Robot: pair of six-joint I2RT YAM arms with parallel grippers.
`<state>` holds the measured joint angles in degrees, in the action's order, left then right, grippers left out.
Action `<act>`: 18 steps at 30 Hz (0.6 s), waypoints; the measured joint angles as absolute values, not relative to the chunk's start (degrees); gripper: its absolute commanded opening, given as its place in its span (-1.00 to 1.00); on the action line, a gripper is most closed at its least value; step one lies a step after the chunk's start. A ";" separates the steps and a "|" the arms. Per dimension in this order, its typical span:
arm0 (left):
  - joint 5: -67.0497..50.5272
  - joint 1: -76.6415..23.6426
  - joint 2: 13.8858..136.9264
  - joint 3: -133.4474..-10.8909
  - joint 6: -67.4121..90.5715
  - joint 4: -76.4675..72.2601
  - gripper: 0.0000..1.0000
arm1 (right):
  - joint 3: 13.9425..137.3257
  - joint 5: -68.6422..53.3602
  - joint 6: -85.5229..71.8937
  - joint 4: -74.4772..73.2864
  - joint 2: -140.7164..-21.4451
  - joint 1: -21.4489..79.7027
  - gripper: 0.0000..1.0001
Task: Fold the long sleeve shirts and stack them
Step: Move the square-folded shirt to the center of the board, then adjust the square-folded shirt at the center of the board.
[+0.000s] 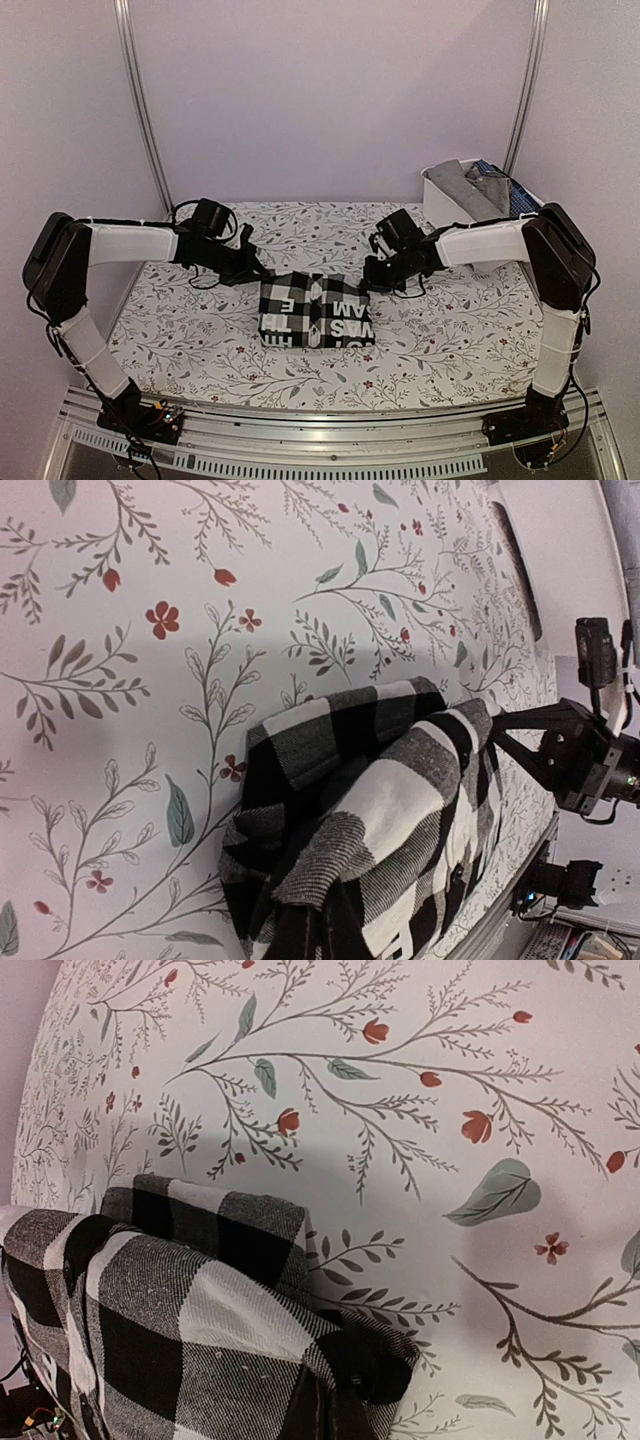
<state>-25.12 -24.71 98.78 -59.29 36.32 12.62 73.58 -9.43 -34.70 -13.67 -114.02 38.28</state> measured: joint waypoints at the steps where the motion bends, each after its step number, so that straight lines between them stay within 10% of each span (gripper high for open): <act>1: -24.73 -24.75 97.56 -58.87 36.42 12.71 -1.00 | 72.62 -9.02 -34.96 -13.87 -112.07 38.65 -1.00; 7: -23.57 -22.85 98.78 -60.97 35.53 12.82 -1.00 | 73.93 -8.10 -35.09 -13.47 -109.12 37.45 -1.00; 11: -24.36 -21.12 105.43 -67.13 33.47 12.99 -0.64 | 77.76 -8.03 -34.50 -13.21 -112.77 35.88 -0.95; 15: -24.27 -18.94 111.31 -74.15 31.24 14.59 -0.01 | 81.87 -7.79 -33.52 -13.87 -118.02 34.15 -0.52; 18: -23.57 -17.87 111.81 -76.40 30.15 16.21 0.09 | 84.12 -6.70 -32.56 -15.90 -120.11 33.39 -0.14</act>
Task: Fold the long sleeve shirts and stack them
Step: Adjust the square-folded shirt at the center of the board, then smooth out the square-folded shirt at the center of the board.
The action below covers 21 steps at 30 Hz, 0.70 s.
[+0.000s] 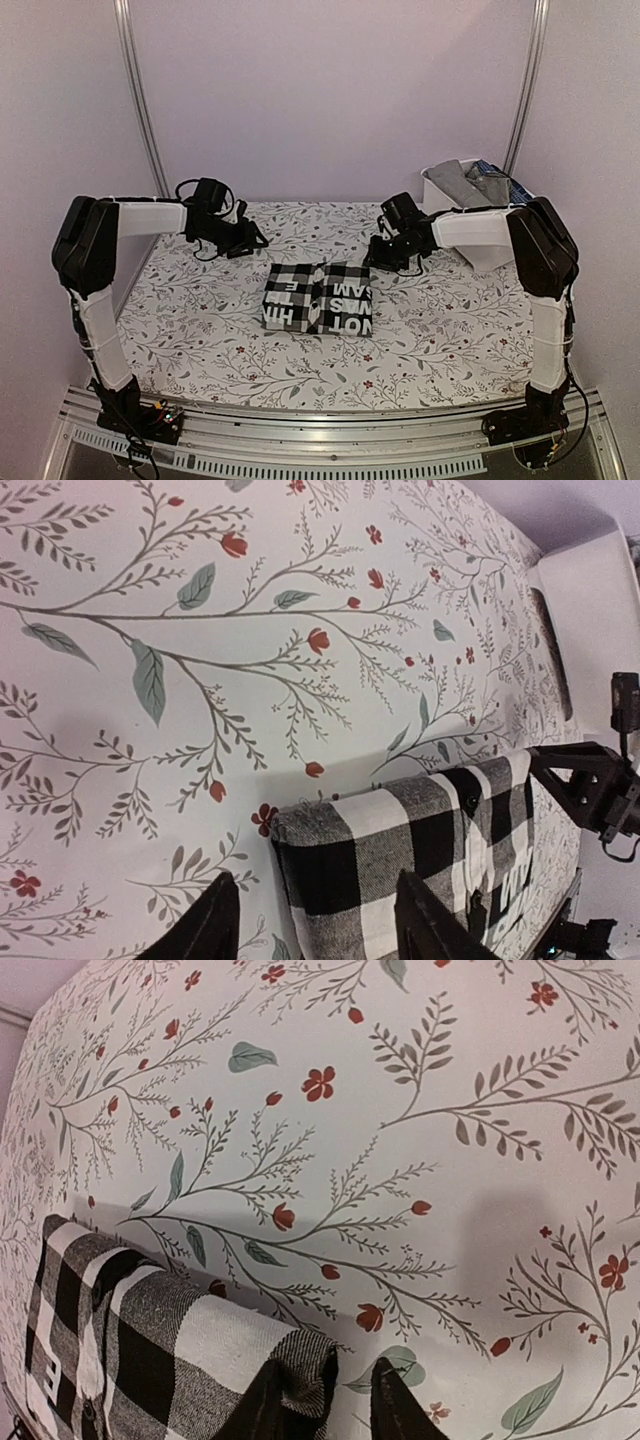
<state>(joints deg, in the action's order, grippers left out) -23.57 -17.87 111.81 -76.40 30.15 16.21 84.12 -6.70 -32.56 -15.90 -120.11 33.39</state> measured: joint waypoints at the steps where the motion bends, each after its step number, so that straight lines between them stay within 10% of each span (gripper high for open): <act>1: -23.29 -17.65 111.44 -76.71 29.85 16.71 0.09 | 84.66 -6.48 -32.10 -16.80 -120.20 33.30 -0.02; 5: -22.59 -17.47 107.98 -75.94 29.52 18.26 -0.20 | 87.66 -4.29 -30.41 -19.49 -120.07 33.47 0.10; 10: -23.53 -19.38 98.54 -69.12 30.44 17.85 -0.77 | 87.94 -2.22 -29.28 -22.37 -117.19 35.59 -0.26; 21: -28.16 -28.95 94.59 -56.53 35.88 12.21 -0.90 | 89.23 -5.08 -29.93 -21.43 -115.09 46.63 -0.44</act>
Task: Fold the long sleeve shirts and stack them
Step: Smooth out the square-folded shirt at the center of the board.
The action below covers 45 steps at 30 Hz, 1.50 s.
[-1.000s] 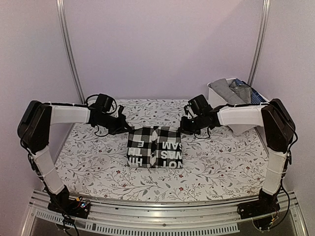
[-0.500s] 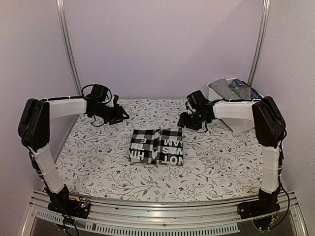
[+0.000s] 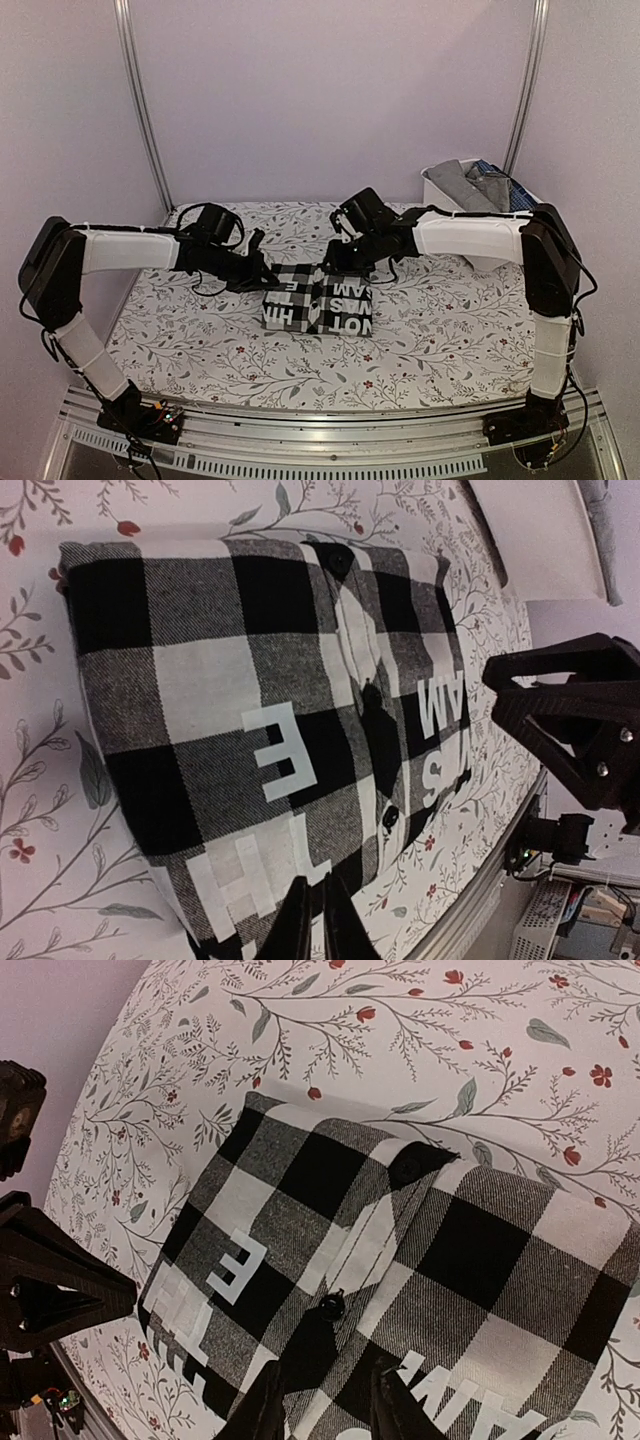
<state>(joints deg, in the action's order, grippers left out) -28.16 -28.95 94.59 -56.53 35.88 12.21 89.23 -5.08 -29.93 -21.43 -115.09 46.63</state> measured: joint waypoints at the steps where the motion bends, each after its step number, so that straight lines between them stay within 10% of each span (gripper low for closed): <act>1: -28.29 -28.99 95.39 -56.53 36.07 11.66 -0.92 | 89.82 -5.28 -29.93 -21.39 -115.87 46.72 -0.45; 17: -29.32 -28.86 110.15 -58.28 36.53 5.52 -0.89 | 96.44 -8.58 -27.66 -18.65 -130.72 40.05 -0.40; 45: -26.33 -33.39 99.02 -48.18 39.51 6.68 -0.78 | 70.74 -2.90 -33.17 -18.61 -112.38 49.06 -0.38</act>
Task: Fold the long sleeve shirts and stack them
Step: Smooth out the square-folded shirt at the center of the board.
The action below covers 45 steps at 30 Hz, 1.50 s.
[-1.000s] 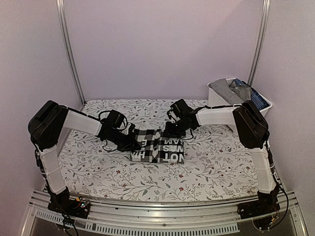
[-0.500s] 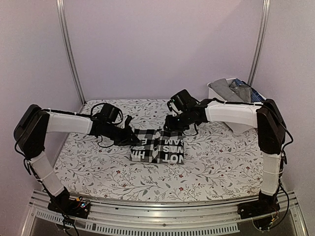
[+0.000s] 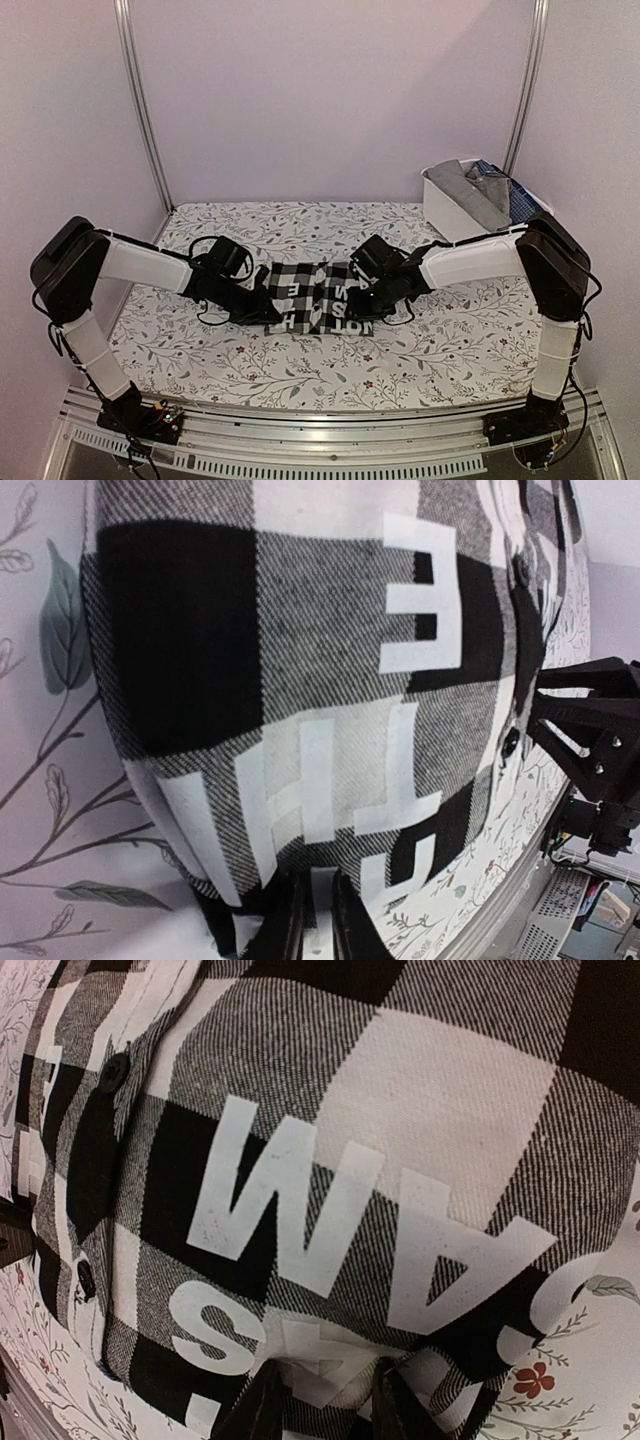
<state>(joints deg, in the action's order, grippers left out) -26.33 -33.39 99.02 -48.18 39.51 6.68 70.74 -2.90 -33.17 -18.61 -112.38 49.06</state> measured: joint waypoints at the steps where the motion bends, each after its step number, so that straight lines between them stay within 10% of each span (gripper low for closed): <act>1: -26.33 -33.47 99.00 -47.68 39.68 6.59 -0.78 | 70.57 -2.87 -33.45 -18.31 -112.27 49.08 -0.38; 27: -21.52 -29.41 89.80 -46.02 38.87 11.77 -0.50 | 99.35 9.26 -31.42 -29.45 -129.69 54.92 -0.20; 45: -21.21 -27.94 93.30 -51.59 35.53 14.24 -0.47 | 72.99 1.28 -34.65 -20.91 -105.21 48.34 0.11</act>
